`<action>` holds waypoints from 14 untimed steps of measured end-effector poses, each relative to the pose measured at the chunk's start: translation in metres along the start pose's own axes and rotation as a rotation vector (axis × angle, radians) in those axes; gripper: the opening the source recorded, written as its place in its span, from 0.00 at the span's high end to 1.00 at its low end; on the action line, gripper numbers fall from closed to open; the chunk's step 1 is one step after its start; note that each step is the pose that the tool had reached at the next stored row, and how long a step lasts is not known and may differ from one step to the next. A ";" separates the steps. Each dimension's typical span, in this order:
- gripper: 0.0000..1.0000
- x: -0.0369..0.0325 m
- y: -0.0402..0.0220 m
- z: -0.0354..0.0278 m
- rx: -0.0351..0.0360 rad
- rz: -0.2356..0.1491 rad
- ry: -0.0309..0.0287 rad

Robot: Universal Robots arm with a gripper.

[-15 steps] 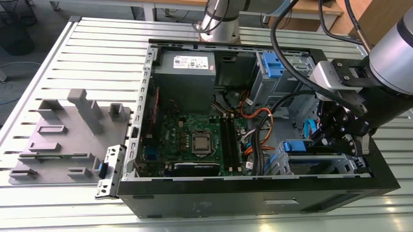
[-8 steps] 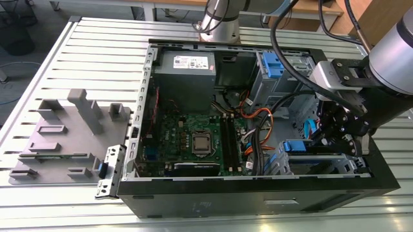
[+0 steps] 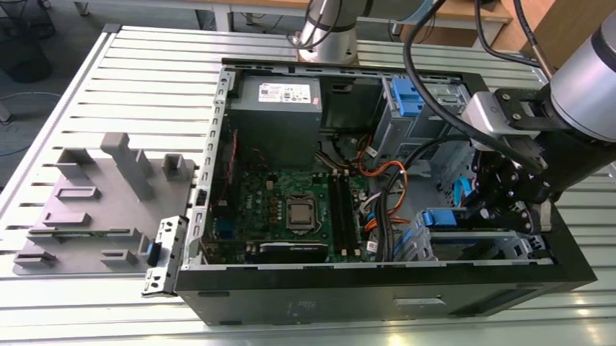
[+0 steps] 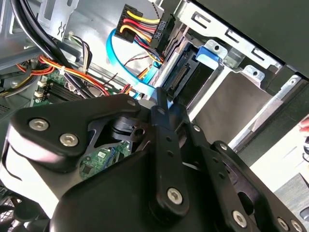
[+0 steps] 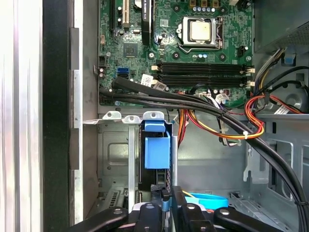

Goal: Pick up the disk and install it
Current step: 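Insert the first disk wire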

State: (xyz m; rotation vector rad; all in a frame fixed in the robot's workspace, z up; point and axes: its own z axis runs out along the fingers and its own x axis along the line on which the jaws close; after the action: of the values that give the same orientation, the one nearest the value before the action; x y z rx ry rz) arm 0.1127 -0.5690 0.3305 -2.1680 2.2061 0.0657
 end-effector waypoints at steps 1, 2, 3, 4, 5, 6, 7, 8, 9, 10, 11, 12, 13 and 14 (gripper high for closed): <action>0.76 -0.0001 0.0000 -0.0013 0.0000 0.000 -0.0002; 0.76 -0.0002 0.0000 -0.0031 0.0000 0.000 -0.0001; 0.76 -0.0003 0.0000 -0.0053 0.0000 0.000 -0.0001; 0.76 -0.0005 0.0000 -0.0075 0.0000 0.000 0.0000; 0.76 -0.0006 0.0000 -0.0096 0.0000 0.000 -0.0001; 0.76 -0.0007 -0.0001 -0.0118 0.0000 0.000 -0.0001; 0.76 -0.0009 -0.0001 -0.0138 0.0000 0.000 0.0000; 0.76 -0.0010 -0.0001 -0.0158 0.0000 0.000 0.0000; 0.76 -0.0011 -0.0001 -0.0179 0.0000 0.000 0.0000; 0.76 -0.0013 -0.0001 -0.0202 -0.0001 0.000 0.0000; 0.76 -0.0014 -0.0001 -0.0223 -0.0001 0.000 -0.0001; 0.76 -0.0015 -0.0001 -0.0243 0.0000 0.000 -0.0002; 0.76 -0.0017 -0.0001 -0.0261 0.0000 0.000 -0.0001; 0.76 -0.0017 -0.0001 -0.0275 0.0000 0.000 0.0000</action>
State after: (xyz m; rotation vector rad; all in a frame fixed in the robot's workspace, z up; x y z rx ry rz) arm 0.1127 -0.5690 0.3580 -2.1680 2.2061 0.0656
